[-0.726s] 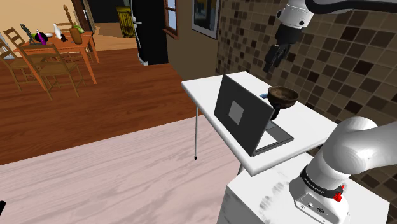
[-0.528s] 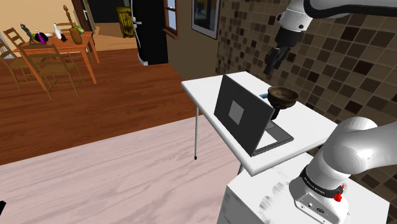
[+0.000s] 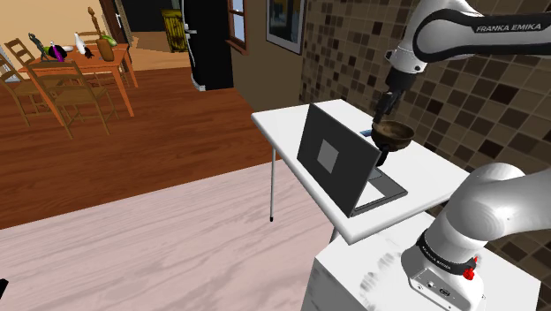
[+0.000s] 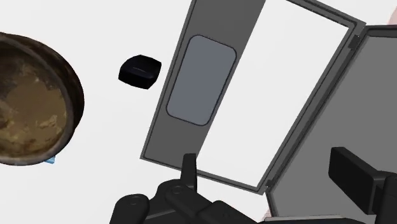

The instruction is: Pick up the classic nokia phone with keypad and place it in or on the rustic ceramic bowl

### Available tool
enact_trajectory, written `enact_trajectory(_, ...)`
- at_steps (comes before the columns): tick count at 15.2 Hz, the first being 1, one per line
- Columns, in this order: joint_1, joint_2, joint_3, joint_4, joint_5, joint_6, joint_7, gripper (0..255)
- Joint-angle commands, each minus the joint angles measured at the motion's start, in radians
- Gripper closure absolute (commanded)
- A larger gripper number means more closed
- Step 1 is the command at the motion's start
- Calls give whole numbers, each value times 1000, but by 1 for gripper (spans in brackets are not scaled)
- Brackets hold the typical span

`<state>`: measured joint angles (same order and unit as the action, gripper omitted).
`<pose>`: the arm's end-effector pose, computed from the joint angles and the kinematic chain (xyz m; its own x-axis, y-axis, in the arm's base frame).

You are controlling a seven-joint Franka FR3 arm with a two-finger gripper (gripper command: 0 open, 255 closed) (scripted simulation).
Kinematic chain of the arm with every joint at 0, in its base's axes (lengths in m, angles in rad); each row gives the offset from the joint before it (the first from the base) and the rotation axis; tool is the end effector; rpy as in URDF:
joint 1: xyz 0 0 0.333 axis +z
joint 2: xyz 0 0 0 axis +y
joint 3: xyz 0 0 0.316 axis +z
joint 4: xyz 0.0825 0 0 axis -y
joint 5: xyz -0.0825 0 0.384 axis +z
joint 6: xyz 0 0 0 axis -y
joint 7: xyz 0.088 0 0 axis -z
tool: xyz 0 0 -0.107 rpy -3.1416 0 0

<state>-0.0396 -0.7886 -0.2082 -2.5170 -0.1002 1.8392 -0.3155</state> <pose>0.3150 -0.0980 0.5323 0.9838 0.1403 0.1112 0.1427 -0.9897 -0.0145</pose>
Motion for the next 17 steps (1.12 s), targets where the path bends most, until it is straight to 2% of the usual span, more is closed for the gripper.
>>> enact_trajectory(1, -11, 13, -36, -36, -23, 42, -41, 0)
enact_trajectory(7, -45, 100, -158, -111, -94, 186, -169, 0)
enact_trajectory(13, -62, 252, -292, -137, -143, 348, -306, 0)
enact_trajectory(17, -57, 289, -310, -160, -144, 406, -316, 0)
